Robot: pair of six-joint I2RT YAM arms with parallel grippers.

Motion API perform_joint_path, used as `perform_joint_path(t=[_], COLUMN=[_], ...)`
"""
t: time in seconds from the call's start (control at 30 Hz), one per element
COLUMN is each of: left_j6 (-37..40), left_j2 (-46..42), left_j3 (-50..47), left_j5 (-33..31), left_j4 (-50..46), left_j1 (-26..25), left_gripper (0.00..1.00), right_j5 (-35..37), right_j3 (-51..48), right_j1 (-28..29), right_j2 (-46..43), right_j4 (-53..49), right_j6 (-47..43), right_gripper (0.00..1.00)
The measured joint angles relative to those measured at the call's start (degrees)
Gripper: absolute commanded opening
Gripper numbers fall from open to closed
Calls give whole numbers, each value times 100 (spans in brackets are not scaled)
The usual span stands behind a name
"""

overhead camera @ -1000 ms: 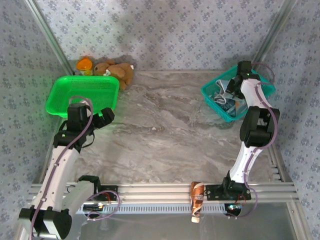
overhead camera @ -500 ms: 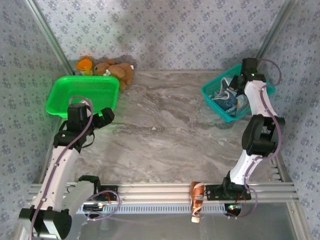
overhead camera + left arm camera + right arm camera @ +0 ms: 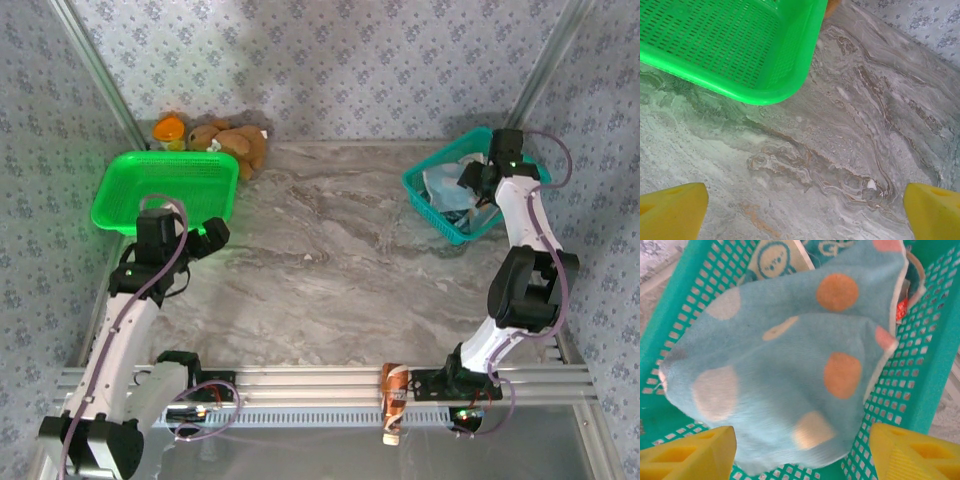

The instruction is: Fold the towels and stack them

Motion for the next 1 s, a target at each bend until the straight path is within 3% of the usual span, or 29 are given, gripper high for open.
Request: perform_joint_path(t=[0.27,0.47,0.57,0.63,0.7,0.77,1.0], left_j6=[0,0,0,0,0,0,0], left_j2=[-20,-20,-20,-20,-20,-22,-31], left_j3=[-74,-74,-74,-74,-74,-74,-74], left_j5=[0,0,-4,-15,-26,-44,-66], left_j4=[4,4,2,2,0,0,0], left_j1=[0,0,0,0,0,0,0], left_gripper=[100,100,100,100,100,100,100], right_j5=[-275,-492,-573,-610,-645,-658,-525], right_j3=[-247,13,28,28,28,28,28], right_j1=[-262,-238,-225,-214,-190,-168,-90], right_j2=[66,616,813,857,855,855,533], right_j4=[157,280,273,273,278,299,186], right_j6=[87,105,111,116,122,162,216], right_gripper=[70,66,59,45,20,3,0])
